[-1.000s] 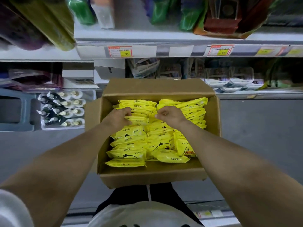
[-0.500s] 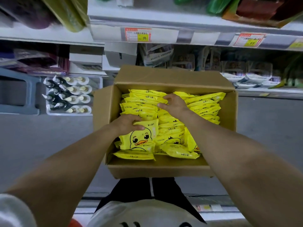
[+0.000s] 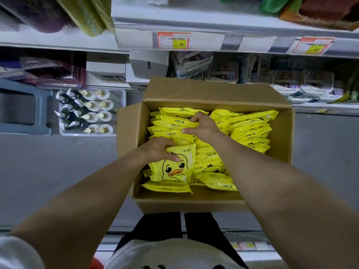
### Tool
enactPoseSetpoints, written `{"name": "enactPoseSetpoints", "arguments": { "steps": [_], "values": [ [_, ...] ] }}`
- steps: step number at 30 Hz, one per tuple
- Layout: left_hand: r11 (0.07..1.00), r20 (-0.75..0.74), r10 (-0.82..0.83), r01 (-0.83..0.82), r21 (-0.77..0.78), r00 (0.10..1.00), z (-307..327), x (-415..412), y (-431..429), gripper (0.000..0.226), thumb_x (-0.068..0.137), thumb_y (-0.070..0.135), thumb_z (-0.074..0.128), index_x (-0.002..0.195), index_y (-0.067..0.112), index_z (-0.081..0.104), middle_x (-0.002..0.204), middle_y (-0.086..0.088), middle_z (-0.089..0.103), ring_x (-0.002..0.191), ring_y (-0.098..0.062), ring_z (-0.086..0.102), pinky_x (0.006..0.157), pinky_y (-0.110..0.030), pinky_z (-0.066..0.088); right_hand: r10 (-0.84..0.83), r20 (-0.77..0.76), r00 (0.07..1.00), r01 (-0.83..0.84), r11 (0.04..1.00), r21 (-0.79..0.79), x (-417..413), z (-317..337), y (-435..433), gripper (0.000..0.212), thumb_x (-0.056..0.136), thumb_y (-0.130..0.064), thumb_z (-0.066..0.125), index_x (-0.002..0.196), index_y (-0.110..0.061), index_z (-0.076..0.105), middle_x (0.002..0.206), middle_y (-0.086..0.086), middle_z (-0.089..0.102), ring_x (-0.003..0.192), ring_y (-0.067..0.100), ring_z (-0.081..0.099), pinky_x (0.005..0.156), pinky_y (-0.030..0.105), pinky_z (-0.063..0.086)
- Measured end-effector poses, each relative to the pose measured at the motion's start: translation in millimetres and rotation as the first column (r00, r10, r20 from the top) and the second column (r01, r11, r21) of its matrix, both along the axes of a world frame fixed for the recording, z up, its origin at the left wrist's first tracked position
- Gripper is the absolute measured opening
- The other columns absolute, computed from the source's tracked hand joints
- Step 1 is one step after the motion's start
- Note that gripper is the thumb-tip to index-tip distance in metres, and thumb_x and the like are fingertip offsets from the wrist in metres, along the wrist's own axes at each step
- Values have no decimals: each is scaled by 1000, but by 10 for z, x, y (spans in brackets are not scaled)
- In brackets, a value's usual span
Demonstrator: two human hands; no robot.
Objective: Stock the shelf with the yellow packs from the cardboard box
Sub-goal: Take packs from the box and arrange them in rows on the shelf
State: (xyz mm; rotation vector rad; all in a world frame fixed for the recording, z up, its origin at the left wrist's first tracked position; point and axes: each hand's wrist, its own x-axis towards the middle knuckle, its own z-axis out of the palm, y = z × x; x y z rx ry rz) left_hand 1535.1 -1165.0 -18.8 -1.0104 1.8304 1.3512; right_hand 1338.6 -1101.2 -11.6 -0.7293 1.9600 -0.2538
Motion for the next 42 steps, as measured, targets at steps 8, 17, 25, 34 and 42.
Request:
{"name": "enactPoseSetpoints", "arguments": {
  "steps": [8, 17, 25, 34, 42],
  "values": [
    [999, 16, 12, -13, 32, 1000, 81, -27, -8, 72, 65, 56, 82, 128, 28, 61, 129, 6, 60, 122, -16, 52, 98, -31, 43, 118, -123, 985, -123, 992, -32, 75, 41, -62, 43, 80, -39, 78, 119, -22, 70, 120, 5, 68, 113, 23, 61, 91, 33, 50],
    [999, 80, -32, 33, -4, 996, 342, -105, 87, 85, 68, 56, 80, 140, 24, 51, 147, 3, 45, 135, -21, 41, 108, -34, 36, 120, -144, 982, -143, 977, -158, -166, 478, -2, 28, 101, -27, 53, 115, -4, 62, 113, 19, 66, 101, 35, 58, 81, 34, 43],
    [996, 27, 27, -24, -86, 999, 782, -238, 427, 80, 73, 55, 77, 139, 19, 50, 147, -2, 45, 135, -22, 41, 103, -32, 36, 15, -131, 991, -42, 978, -205, -373, 1041, 482, 43, 94, -51, 59, 101, -8, 60, 89, 7, 59, 84, 31, 60, 66, 32, 40],
    [988, 0, 55, -55, -146, 998, 1512, -475, 794, 98, 70, 56, 79, 149, 21, 35, 154, 0, 34, 140, -24, 35, 112, -38, 34, -94, 185, 978, 145, 948, -284, -629, 1829, 979, 25, 76, -21, 85, 88, -14, 65, 105, 11, 74, 84, 24, 73, 72, 40, 62],
    [940, -120, 25, -64, -335, 992, 2438, -725, 823, 47, 70, 39, 85, 112, 25, 68, 108, 5, 70, 97, -17, 64, 91, -33, 50, -39, 11, 999, 39, 882, -470, -1019, 2569, 1109, 25, 74, -24, 87, 93, -19, 73, 94, 3, 76, 79, 15, 72, 68, 28, 59]
  ]
}}
